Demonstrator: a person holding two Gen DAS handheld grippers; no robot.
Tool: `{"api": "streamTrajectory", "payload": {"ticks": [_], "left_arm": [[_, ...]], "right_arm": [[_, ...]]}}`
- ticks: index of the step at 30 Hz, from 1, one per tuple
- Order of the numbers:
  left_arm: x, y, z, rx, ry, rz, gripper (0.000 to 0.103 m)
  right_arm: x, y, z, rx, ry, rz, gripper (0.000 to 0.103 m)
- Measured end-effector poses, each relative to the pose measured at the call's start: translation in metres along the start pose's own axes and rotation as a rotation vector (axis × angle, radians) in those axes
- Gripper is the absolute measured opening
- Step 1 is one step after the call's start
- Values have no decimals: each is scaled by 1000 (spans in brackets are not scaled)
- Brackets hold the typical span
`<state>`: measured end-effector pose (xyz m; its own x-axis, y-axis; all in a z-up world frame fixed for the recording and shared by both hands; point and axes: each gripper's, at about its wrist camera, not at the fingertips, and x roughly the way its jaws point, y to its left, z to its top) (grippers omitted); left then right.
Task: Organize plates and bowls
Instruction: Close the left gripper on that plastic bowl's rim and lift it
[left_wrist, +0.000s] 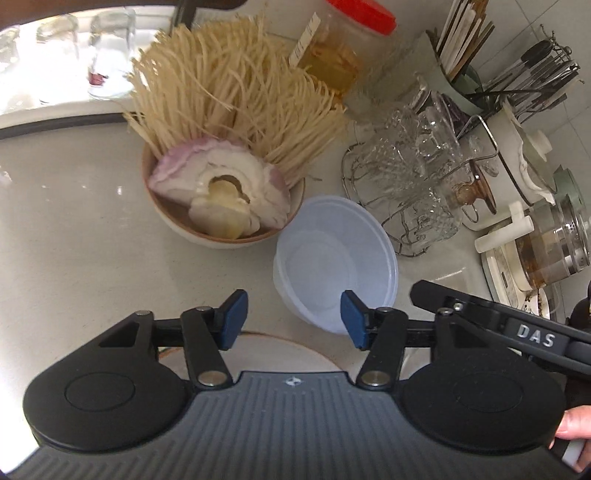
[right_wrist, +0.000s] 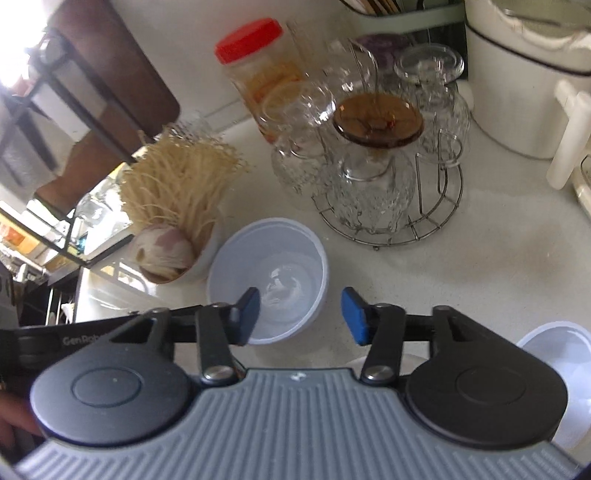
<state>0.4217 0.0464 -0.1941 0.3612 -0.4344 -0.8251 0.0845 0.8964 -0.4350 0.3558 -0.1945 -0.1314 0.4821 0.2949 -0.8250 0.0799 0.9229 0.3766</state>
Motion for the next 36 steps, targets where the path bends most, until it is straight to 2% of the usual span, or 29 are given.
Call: {"api": "streamTrajectory", "payload": {"ticks": [11, 13, 18, 21, 31, 36], "left_arm": [[38, 9, 21, -39, 69, 3, 36], [42, 9, 24, -36, 74, 6, 34], [52, 6, 30, -23, 79, 15, 23], [55, 4, 34, -30, 76, 7, 20], [42, -12, 30, -10, 42, -10, 19], [28, -35, 25, 20, 14, -18, 19]], "right_arm": [[35, -2, 11, 34, 48, -70, 41], [41, -3, 11, 51, 65, -84, 35], [50, -5, 9, 63, 80, -98, 23], [51, -9, 7, 93, 81, -75, 13], [25, -14, 0, 80, 59, -60, 10], [0, -17, -4, 83, 14, -47, 10]]}}
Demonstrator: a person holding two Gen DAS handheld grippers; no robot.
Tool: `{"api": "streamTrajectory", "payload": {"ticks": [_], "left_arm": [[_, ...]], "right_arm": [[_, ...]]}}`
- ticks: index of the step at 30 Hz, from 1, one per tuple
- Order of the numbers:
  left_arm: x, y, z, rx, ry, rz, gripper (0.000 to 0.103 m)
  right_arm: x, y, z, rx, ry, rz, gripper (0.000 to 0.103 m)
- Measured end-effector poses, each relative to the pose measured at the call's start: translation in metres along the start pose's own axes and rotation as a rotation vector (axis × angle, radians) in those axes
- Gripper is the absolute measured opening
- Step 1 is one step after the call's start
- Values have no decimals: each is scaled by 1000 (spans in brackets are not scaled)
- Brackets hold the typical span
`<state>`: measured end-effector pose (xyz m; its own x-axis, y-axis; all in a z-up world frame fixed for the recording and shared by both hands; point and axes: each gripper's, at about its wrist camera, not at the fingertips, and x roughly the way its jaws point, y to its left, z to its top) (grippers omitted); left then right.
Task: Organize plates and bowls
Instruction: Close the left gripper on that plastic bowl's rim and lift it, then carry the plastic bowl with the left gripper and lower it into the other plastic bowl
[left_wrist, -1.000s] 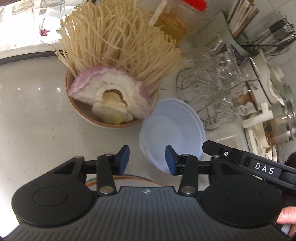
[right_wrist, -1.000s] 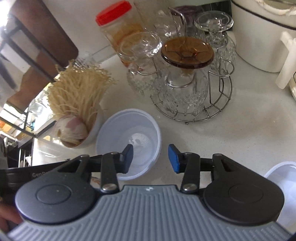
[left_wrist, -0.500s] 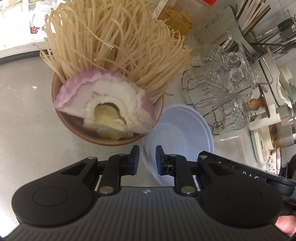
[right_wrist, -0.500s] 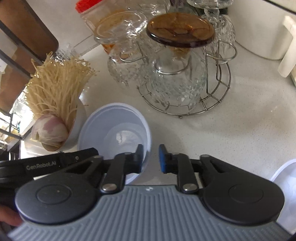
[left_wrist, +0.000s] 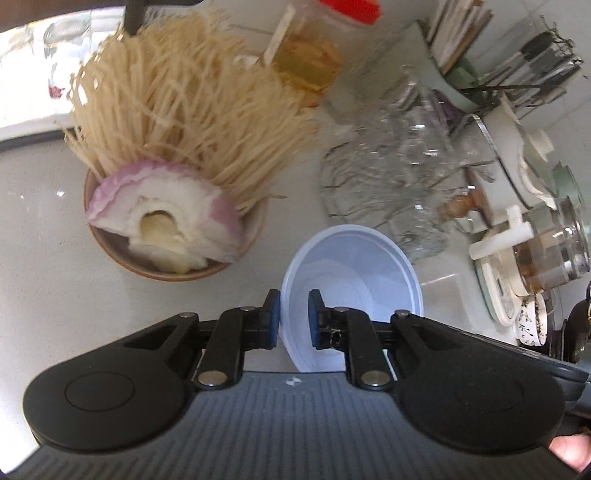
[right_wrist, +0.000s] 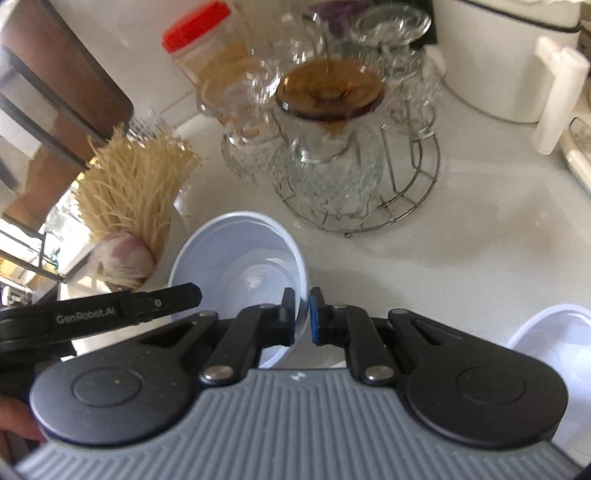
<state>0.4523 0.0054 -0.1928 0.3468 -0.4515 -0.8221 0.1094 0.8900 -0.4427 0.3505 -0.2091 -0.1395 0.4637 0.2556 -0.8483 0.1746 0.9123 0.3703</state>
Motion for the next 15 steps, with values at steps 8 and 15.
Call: {"api": "streamTrajectory", "payload": {"ticks": [8, 15], "left_arm": [[-25, -46, -9, 83, -47, -29, 19], [-42, -82, -25, 163, -55, -37, 19]], "right_arm": [[-51, -10, -11, 7, -91, 4, 11], [-85, -28, -26, 19, -161, 2, 11]]}}
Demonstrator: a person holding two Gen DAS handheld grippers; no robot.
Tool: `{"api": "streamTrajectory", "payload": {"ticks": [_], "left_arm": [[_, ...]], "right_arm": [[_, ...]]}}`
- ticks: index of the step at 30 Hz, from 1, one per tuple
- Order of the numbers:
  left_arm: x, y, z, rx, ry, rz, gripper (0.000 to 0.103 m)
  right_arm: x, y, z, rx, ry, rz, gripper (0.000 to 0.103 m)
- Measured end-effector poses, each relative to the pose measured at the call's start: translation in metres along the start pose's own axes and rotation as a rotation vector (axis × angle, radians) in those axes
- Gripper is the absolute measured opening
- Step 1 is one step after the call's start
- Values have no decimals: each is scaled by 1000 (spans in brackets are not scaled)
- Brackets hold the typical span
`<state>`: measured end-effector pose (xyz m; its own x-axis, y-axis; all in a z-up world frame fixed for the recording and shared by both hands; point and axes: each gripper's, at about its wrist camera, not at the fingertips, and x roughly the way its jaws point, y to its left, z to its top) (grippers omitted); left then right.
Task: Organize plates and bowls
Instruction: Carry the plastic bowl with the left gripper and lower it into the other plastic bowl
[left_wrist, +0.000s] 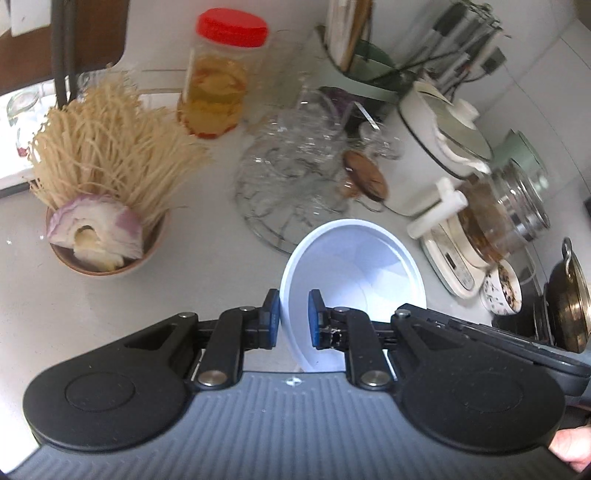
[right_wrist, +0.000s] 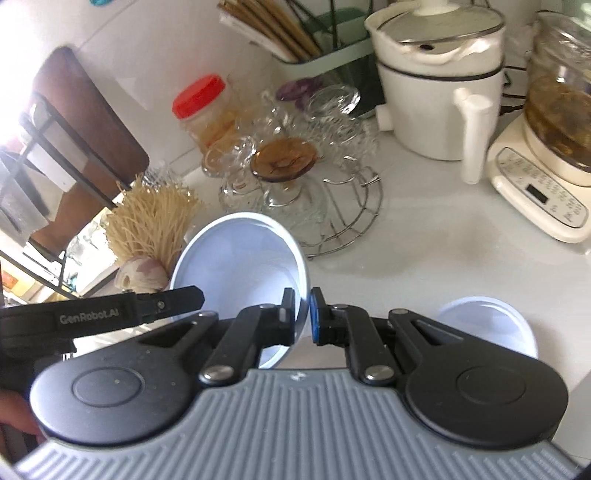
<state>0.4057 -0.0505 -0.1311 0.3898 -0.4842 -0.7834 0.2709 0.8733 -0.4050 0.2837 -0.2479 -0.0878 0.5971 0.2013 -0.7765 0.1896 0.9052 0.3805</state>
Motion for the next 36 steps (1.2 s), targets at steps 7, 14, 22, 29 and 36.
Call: {"api": "streamTrajectory", "payload": {"ticks": [7, 14, 22, 29, 36], "left_arm": [[-22, -29, -17, 28, -53, 14, 19], [-38, -60, -39, 14, -84, 20, 19], [-41, -96, -64, 31, -94, 32, 19], [-37, -122, -78, 31, -83, 55, 19], [-28, -135, -96, 11, -63, 59, 19]], "right_arm": [[-27, -12, -8, -10, -57, 38, 11], [-55, -31, -15, -35, -102, 52, 11], [-78, -61, -25, -33, -119, 67, 11], [-92, -83, -34, -19, -122, 77, 11], [-101, -102, -44, -29, -127, 77, 12]]}}
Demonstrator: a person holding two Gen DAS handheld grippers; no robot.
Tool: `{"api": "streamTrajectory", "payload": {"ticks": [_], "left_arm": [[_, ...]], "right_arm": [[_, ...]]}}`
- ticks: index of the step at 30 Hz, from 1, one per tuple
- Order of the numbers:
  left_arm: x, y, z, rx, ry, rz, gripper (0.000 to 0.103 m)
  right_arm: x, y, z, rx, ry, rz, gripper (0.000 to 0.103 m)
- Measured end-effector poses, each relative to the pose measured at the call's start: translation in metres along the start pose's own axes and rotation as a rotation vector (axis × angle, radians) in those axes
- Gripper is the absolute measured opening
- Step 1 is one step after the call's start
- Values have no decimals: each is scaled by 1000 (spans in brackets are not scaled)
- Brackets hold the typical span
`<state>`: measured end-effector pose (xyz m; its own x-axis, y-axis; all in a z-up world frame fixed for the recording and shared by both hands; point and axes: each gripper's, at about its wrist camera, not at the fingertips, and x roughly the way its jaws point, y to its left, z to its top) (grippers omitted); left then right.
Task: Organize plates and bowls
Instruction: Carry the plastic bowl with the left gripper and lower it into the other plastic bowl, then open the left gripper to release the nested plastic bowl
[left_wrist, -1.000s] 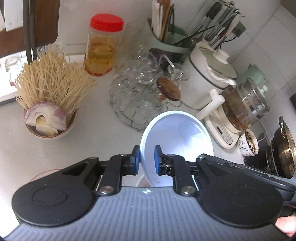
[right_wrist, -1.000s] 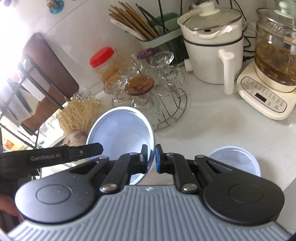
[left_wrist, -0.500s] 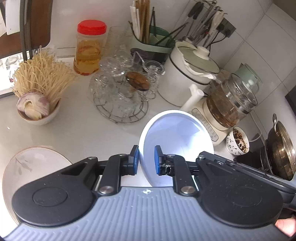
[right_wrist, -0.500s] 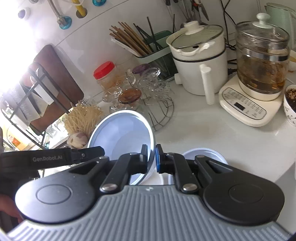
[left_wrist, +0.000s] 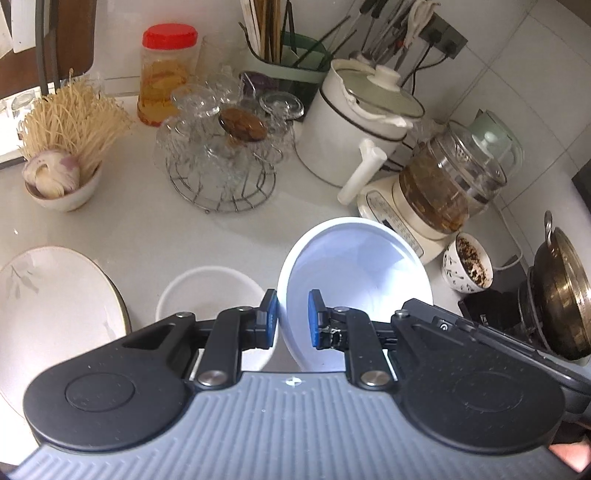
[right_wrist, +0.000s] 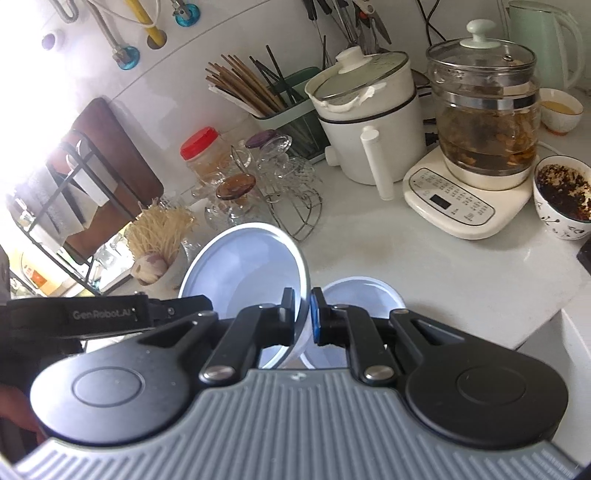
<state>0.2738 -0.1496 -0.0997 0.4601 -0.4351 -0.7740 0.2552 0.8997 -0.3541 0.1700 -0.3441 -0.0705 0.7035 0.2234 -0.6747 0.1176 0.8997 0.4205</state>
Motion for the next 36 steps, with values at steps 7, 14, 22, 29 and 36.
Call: {"api": "streamTrajectory", "payload": {"ticks": [7, 14, 22, 29, 36], "left_arm": [[17, -14, -9, 9, 12, -20, 19], [43, -24, -11, 33, 48, -19, 19], [69, -28, -10, 49, 93, -7, 19], [86, -28, -5, 48, 122, -3, 19], [86, -26, -2, 39, 113, 7, 20]], "right_arm": [[5, -21, 0, 26, 19, -33, 13], [18, -41, 2, 50, 50, -66, 13], [32, -55, 4, 47, 91, -108, 13], [49, -65, 8, 62, 137, -116, 13], [54, -69, 10, 78, 158, -114, 16]]}}
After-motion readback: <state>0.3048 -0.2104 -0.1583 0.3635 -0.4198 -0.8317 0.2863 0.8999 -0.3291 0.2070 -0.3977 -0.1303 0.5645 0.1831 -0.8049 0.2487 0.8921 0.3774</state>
